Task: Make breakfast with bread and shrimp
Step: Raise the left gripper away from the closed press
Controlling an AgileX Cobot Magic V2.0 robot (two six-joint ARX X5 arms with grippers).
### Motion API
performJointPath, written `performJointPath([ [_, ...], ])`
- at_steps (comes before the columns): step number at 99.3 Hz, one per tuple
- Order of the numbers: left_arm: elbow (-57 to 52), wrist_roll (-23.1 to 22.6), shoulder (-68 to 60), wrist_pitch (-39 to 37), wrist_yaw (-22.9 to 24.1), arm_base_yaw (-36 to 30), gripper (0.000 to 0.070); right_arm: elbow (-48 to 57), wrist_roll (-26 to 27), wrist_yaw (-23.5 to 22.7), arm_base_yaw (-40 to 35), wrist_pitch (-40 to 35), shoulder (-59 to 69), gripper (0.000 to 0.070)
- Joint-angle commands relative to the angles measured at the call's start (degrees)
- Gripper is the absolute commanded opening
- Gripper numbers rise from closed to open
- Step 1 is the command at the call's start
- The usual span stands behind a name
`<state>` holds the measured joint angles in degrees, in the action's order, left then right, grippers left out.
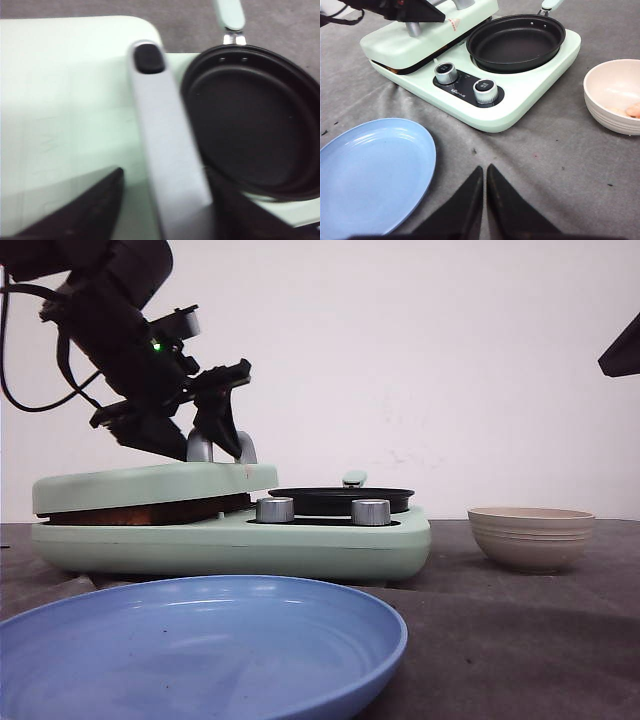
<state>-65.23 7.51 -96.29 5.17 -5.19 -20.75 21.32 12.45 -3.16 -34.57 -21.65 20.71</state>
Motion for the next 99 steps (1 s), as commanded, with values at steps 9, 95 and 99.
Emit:
performJointPath([
  [9, 0.81, 0.26, -1.51, 5.27, -0.83, 0.66, 0.0449, -0.02, 0.5, 0.02, -0.48, 0.37, 0.11, 0.0002],
  [95, -3.45, 2.47, 27.45, 10.56, -11.74, 9.14, 0.0434, 0.04, 4.85, 0.24, -0.46, 3.13, 0.11, 0.0003],
  [99, -3.34, 2.14, 28.87, 12.02, -11.93, 9.25, 0.0434, 0.11, 5.84, 0.28, -0.37, 3.17, 0.11, 0.0004],
])
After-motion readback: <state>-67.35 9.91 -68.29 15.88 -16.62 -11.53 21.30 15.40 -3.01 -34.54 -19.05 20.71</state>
